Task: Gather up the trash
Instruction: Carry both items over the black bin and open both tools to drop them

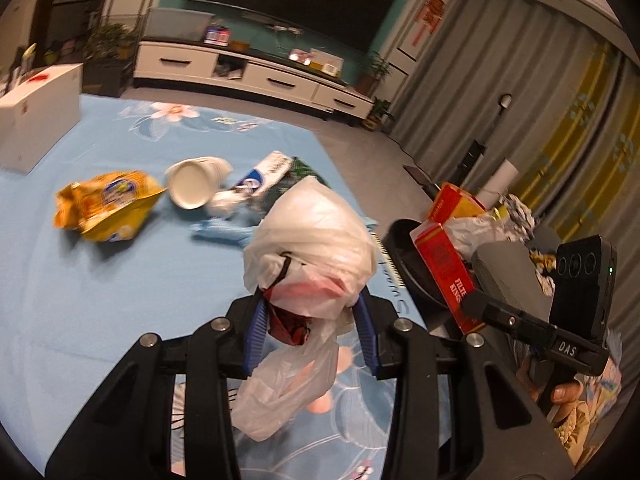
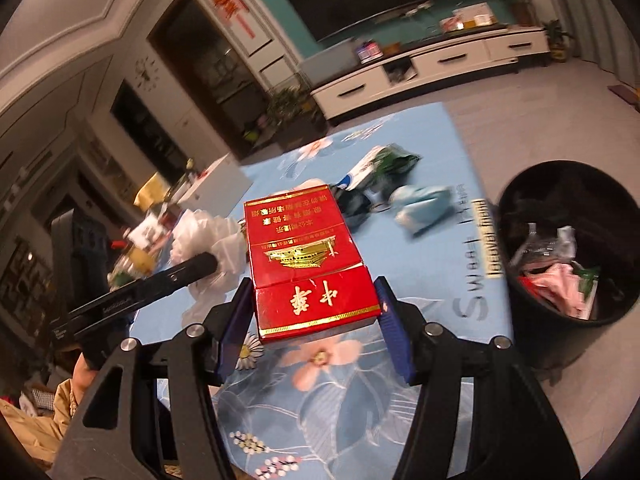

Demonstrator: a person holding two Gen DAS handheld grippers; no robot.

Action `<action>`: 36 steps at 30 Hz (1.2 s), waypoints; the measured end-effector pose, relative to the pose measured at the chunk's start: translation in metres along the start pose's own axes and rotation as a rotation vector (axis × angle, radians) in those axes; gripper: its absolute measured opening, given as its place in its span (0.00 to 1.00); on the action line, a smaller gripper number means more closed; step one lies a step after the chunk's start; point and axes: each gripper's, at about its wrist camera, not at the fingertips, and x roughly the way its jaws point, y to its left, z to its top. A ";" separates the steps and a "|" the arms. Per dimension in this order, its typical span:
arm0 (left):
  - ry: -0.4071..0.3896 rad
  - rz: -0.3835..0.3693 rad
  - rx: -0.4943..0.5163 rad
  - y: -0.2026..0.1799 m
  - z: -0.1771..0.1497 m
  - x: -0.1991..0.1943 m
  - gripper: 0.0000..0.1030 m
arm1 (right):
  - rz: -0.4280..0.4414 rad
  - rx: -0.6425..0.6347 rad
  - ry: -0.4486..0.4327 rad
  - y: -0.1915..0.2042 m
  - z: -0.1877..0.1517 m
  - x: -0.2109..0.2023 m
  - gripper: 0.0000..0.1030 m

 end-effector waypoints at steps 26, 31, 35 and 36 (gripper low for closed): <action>0.136 -0.137 0.311 -0.168 0.027 0.138 0.39 | -0.296 0.261 -0.208 -0.136 -0.006 -0.067 0.58; 0.175 -0.151 0.341 -0.185 0.025 0.169 0.39 | -0.419 0.260 -0.199 -0.150 -0.007 -0.063 0.58; 0.206 -0.151 0.359 -0.194 0.021 0.194 0.40 | -0.481 0.244 -0.186 -0.159 -0.008 -0.056 0.59; 0.211 -0.149 0.359 -0.195 0.020 0.199 0.40 | -0.493 0.242 -0.184 -0.162 -0.008 -0.054 0.59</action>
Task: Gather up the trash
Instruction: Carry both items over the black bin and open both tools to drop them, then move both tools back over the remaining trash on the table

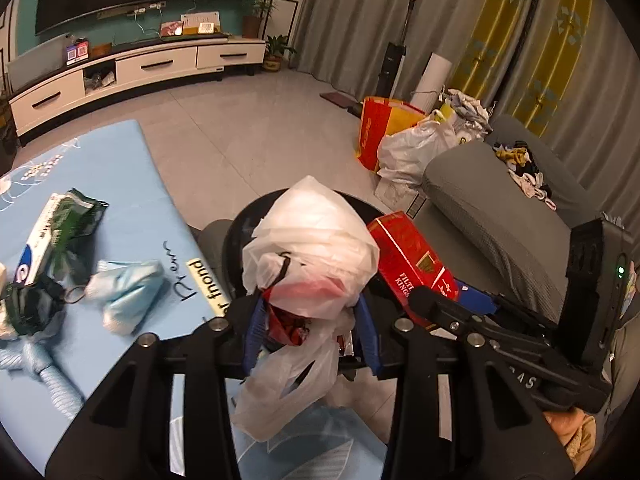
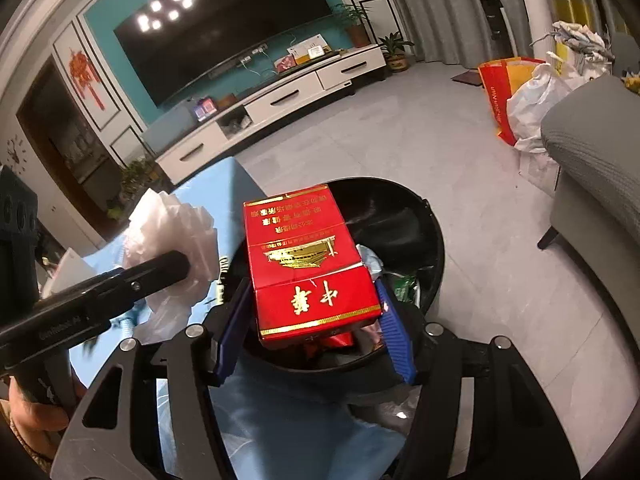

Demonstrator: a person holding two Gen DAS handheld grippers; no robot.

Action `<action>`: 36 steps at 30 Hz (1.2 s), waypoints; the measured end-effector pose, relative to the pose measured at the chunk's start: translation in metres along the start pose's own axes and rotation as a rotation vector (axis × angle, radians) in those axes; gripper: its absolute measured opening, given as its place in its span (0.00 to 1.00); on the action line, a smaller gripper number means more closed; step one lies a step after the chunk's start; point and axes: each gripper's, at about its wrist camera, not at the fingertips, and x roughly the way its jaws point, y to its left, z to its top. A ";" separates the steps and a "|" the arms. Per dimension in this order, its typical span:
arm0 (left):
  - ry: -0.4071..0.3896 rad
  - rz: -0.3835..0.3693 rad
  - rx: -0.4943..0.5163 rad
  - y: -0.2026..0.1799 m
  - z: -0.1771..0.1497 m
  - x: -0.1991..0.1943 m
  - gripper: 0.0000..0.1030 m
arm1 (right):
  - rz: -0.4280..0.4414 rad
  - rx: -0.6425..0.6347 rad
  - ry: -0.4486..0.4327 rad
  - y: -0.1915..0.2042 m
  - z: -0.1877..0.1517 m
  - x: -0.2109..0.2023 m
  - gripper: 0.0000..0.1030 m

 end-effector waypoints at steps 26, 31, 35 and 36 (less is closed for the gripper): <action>-0.026 0.151 -0.258 0.079 -0.072 -0.079 0.91 | 0.018 -0.055 0.074 0.043 -0.024 -0.008 0.68; -0.064 0.249 -0.366 0.113 -0.115 -0.131 0.92 | 0.067 -0.133 0.094 0.083 -0.032 -0.014 0.68; -0.106 0.309 -0.443 0.136 -0.148 -0.168 0.93 | 0.106 -0.205 0.122 0.120 -0.042 -0.013 0.68; -0.116 0.321 -0.455 0.140 -0.155 -0.176 0.93 | 0.111 -0.224 0.132 0.128 -0.045 -0.012 0.68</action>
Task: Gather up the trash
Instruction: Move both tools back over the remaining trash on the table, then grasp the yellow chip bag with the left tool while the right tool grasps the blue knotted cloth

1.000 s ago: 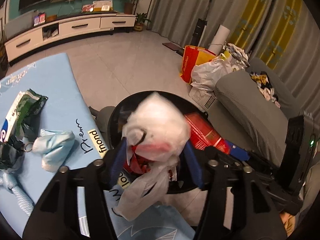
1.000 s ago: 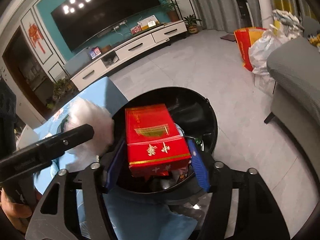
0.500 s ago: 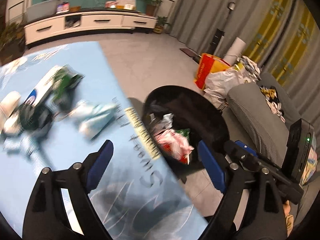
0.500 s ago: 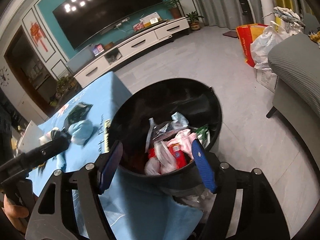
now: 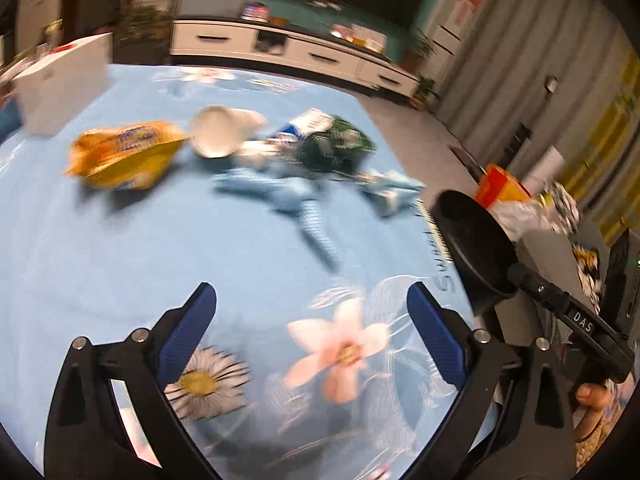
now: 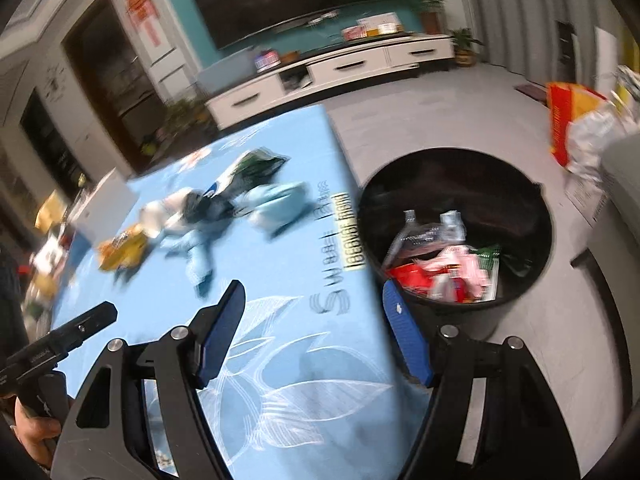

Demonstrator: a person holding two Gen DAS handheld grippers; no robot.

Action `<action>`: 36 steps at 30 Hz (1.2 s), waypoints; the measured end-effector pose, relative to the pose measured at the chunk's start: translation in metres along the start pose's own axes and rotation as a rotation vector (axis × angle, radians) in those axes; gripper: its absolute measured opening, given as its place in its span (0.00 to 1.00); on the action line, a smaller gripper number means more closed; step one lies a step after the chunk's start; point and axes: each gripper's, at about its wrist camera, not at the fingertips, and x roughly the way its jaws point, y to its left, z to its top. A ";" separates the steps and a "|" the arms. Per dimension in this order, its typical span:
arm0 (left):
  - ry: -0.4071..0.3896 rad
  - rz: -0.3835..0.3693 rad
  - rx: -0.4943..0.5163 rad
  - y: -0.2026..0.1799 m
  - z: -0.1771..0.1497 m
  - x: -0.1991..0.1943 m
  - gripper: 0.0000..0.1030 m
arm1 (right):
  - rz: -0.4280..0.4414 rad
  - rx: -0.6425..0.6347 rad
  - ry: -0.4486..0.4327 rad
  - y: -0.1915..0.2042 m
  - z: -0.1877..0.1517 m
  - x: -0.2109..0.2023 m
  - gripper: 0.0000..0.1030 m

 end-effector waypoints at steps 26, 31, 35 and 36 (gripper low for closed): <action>-0.107 0.084 -0.187 0.122 -0.008 -0.027 0.95 | 0.073 -0.284 0.113 0.153 -0.015 0.072 0.68; -0.107 0.097 -0.189 0.131 0.004 -0.015 0.95 | 0.061 -0.275 0.119 0.152 -0.008 0.087 0.68; -0.100 0.106 -0.199 0.138 0.011 -0.005 0.95 | 0.058 -0.272 0.124 0.150 -0.002 0.098 0.68; -0.097 0.108 -0.200 0.140 0.012 -0.002 0.95 | 0.060 -0.269 0.124 0.149 0.000 0.101 0.68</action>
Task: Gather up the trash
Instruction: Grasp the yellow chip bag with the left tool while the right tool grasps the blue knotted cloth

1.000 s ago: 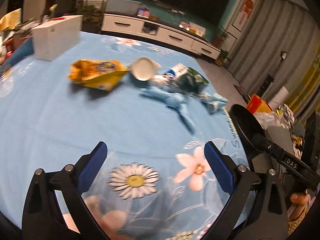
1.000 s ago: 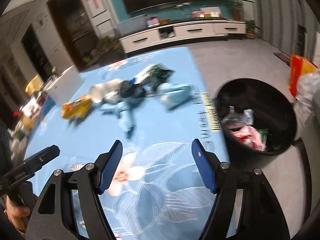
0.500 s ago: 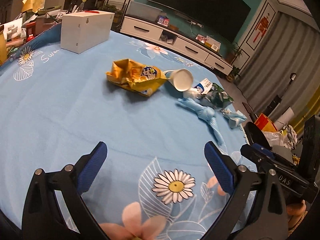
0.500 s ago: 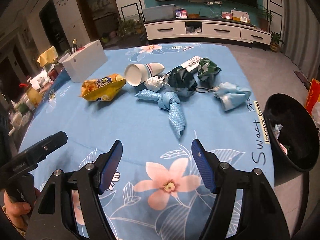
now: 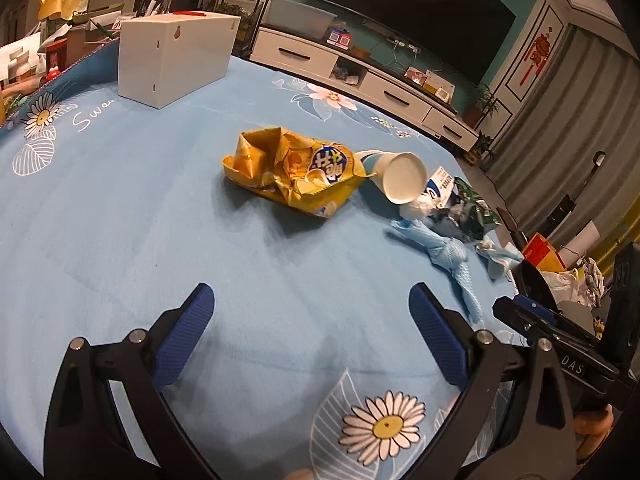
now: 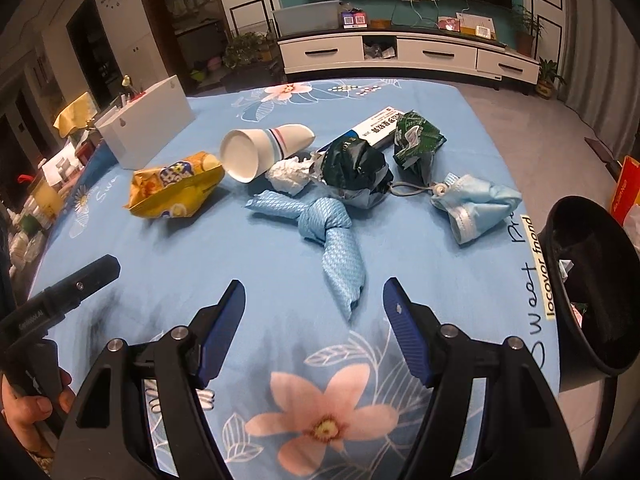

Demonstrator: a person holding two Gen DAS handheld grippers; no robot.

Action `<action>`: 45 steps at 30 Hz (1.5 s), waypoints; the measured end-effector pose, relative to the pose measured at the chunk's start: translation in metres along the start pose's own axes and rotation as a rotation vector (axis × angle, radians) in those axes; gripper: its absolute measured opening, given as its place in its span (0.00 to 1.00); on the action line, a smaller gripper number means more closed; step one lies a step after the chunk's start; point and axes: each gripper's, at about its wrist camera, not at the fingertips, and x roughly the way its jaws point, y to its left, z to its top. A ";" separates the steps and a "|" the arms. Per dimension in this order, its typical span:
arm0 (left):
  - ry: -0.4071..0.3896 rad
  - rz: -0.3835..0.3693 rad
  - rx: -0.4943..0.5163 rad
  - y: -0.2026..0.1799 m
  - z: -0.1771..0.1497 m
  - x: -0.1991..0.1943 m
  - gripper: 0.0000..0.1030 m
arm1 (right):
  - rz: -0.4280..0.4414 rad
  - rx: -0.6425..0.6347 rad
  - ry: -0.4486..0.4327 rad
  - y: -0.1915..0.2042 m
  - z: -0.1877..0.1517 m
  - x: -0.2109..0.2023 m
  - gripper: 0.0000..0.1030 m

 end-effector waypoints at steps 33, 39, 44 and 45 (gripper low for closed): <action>0.010 -0.038 -0.097 0.021 0.084 0.065 0.95 | 0.010 -0.091 0.021 0.006 0.040 0.074 0.64; 0.086 -0.021 -0.163 0.028 0.093 0.095 0.91 | 0.009 -0.102 0.035 0.009 0.041 0.084 0.51; 0.094 -0.026 -0.177 0.029 0.089 0.102 0.65 | -0.001 -0.122 0.044 0.012 0.040 0.087 0.35; 0.094 -0.039 -0.187 0.031 0.089 0.102 0.64 | 0.000 -0.123 0.046 0.011 0.040 0.087 0.34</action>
